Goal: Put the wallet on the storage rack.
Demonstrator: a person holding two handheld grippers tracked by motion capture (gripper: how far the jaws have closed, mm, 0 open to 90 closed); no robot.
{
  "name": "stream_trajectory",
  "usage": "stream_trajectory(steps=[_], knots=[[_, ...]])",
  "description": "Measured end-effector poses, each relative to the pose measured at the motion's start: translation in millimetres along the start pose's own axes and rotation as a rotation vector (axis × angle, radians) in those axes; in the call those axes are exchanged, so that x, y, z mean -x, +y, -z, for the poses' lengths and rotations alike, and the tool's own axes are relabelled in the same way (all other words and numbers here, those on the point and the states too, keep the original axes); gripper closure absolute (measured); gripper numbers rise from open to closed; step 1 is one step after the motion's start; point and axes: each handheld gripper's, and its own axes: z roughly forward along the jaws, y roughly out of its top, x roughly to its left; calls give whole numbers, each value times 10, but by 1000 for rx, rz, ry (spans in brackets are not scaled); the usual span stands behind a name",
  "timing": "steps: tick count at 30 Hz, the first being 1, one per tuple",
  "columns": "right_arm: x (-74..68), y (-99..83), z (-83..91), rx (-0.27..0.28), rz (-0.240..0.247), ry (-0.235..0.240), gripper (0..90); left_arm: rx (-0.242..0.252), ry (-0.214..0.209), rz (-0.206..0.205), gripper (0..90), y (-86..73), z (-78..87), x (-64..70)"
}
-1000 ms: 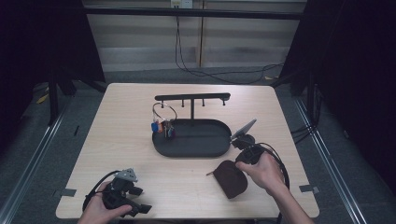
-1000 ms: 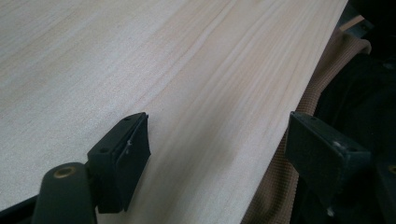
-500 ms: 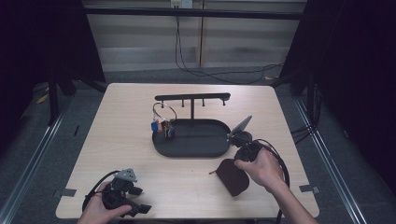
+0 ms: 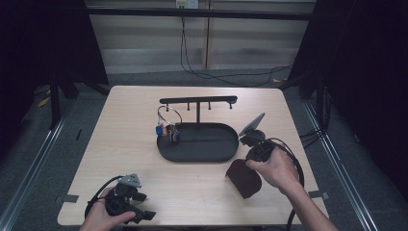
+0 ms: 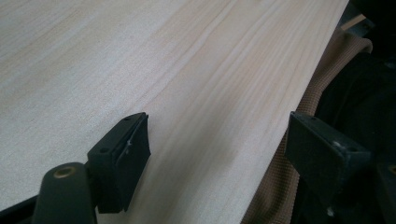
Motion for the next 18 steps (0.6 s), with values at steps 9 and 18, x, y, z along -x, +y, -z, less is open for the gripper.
stream_trajectory(steps=[9,18], knots=[[62,23,155,11,-13,-36,845,8,-4,15,218,-5,-16,-5],[83,112,250,21,-20,-49,844,5,-3,13,219,-6,-15,-4]])
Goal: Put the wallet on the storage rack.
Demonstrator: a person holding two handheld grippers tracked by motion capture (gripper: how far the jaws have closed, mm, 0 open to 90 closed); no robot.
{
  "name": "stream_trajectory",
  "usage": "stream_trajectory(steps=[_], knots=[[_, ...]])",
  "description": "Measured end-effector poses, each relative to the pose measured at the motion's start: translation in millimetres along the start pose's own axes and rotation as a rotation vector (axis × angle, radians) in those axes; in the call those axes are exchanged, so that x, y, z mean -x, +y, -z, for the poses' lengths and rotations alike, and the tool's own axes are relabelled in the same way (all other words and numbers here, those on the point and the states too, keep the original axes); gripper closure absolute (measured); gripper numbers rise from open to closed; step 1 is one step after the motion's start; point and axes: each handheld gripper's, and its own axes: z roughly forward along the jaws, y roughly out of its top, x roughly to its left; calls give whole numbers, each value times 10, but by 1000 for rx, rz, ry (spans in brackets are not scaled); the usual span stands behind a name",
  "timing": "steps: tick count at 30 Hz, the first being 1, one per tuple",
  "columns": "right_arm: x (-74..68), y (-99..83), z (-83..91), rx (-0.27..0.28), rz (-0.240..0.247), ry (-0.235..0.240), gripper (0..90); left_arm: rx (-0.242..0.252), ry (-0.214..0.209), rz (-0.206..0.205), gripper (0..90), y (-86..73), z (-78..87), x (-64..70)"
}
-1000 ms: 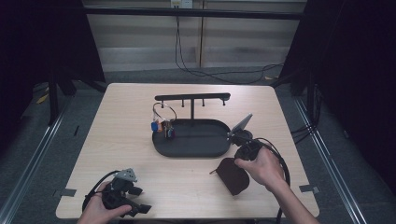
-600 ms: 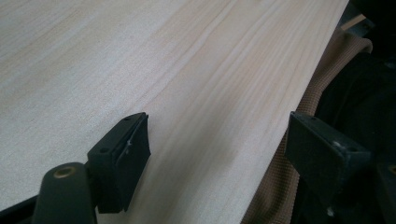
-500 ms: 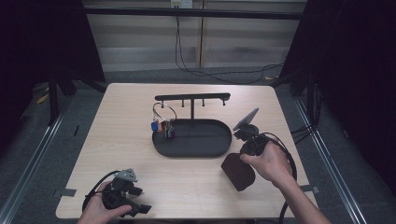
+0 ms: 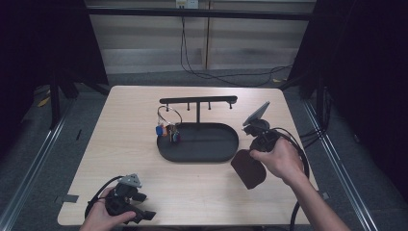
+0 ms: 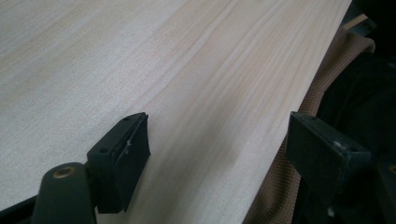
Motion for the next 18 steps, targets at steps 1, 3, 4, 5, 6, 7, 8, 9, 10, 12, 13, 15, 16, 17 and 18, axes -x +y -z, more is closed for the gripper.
stream_trajectory(steps=[1,3,4,5,6,7,8,9,10,12,13,15,16,17,18], knots=[[0,0,0,0,0,0,844,1,-1,0,219,0,1,0],[-5,15,25,9,3,1,843,-2,2,-1,218,1,-1,-4],[-8,22,39,7,8,1,844,-9,17,0,218,3,-1,-3],[-14,25,45,15,6,3,844,-11,16,1,218,3,-2,-7],[-18,30,55,14,4,-1,844,-10,14,2,216,2,-2,-10],[-17,36,55,16,4,1,844,-8,14,2,216,3,-1,-9],[-11,44,56,18,3,4,843,-12,14,-2,216,4,1,-10],[-2,58,58,18,1,3,843,-9,13,2,215,3,-3,-6],[6,67,58,21,-3,5,844,-10,12,3,215,2,-5,-2],[30,103,60,19,-8,5,844,-12,13,-2,215,2,-2,-4],[36,117,63,22,-11,5,843,-7,12,2,215,2,-1,-3],[51,152,71,25,-15,10,844,-2,8,3,214,1,3,-9],[53,191,84,28,-16,15,844,1,3,5,212,-1,3,-13],[53,191,84,28,-16,15,844,1,-1,6,212,-1,1,-16],[49,213,92,30,-14,12,843,0,0,6,212,-2,-1,-15]])
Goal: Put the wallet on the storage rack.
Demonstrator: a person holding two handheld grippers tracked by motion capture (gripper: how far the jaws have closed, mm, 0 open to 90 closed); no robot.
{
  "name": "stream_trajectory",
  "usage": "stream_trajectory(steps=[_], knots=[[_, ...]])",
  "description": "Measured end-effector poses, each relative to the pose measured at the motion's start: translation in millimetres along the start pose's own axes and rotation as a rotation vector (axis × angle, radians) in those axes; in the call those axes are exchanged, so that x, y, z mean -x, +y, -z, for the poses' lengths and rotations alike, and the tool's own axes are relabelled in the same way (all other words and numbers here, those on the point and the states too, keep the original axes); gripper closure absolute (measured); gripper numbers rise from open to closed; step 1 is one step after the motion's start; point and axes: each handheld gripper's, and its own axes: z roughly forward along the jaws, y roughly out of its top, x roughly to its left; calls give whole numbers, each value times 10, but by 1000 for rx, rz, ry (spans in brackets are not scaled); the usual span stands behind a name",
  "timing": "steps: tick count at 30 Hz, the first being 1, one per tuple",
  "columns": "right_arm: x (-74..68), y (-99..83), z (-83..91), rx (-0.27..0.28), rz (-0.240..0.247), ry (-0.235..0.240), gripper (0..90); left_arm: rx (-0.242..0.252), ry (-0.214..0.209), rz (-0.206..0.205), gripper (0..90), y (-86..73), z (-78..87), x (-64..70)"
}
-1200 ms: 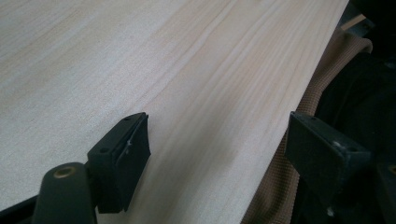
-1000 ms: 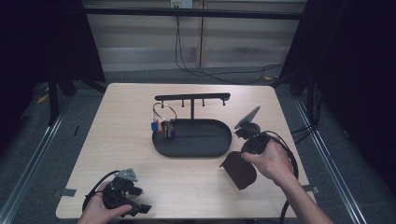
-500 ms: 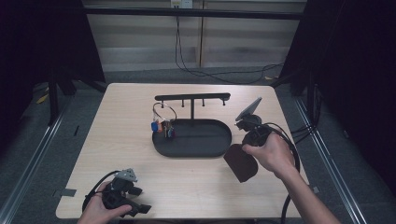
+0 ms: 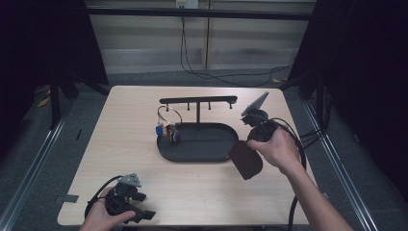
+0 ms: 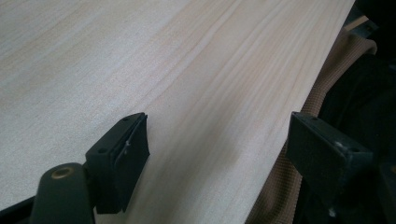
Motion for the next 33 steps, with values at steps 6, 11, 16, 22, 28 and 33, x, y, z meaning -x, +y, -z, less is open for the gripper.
stream_trajectory(steps=[6,11,16,22,28,33], knots=[[-6,145,56,12,3,2,843,4,-6,-5,208,1,2,9],[-7,225,101,22,1,4,843,14,5,-1,196,3,23,10],[1,317,123,36,-7,8,843,29,-15,-2,185,3,32,9],[-3,409,149,49,-16,13,843,46,-18,0,178,4,60,1],[23,488,144,55,-33,18,843,99,-31,-13,171,-14,138,-6],[66,536,123,67,-54,27,843,125,-39,-24,167,-23,181,-7]])
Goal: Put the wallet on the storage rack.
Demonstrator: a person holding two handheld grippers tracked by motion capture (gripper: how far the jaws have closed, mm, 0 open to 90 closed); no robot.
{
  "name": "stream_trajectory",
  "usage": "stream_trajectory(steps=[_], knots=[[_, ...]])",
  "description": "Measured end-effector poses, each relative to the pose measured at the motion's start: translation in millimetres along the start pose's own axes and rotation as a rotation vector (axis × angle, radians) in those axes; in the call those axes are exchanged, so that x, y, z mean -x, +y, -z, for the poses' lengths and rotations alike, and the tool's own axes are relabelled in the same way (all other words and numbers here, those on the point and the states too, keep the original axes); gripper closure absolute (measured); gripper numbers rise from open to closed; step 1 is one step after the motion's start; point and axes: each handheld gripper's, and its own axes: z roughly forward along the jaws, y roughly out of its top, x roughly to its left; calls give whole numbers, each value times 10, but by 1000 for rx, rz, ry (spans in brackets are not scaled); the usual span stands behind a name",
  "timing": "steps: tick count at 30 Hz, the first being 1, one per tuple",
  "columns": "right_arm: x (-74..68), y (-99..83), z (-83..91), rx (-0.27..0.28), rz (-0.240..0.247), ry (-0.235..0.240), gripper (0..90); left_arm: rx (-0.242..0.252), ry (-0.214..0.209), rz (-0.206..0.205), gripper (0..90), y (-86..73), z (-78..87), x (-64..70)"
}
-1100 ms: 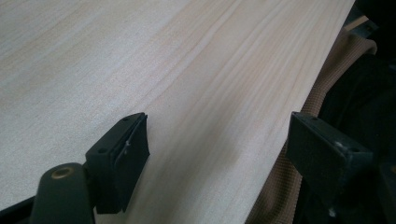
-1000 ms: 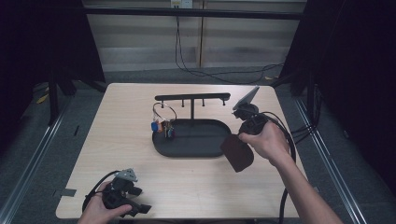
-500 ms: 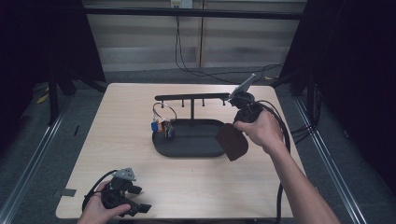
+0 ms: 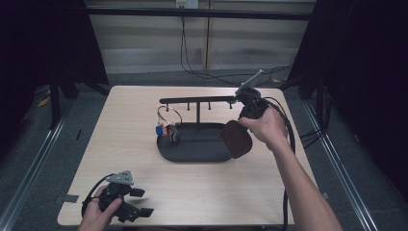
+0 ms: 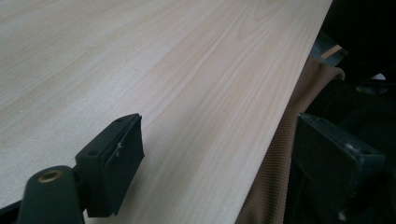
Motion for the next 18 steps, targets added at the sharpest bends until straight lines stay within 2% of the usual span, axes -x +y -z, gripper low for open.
stream_trajectory(steps=[2,7,11,15,18], knots=[[18,18,-12,7,-8,6,843,1,15,-3,166,-4,-4,4],[37,70,-58,15,-11,7,843,15,7,-20,166,-5,5,9],[69,129,-120,27,-24,15,843,22,11,-13,166,1,4,2],[109,188,-205,33,-44,36,843,17,13,-14,166,7,4,-12],[160,207,-272,50,-72,72,843,19,12,-14,166,6,3,-12]])
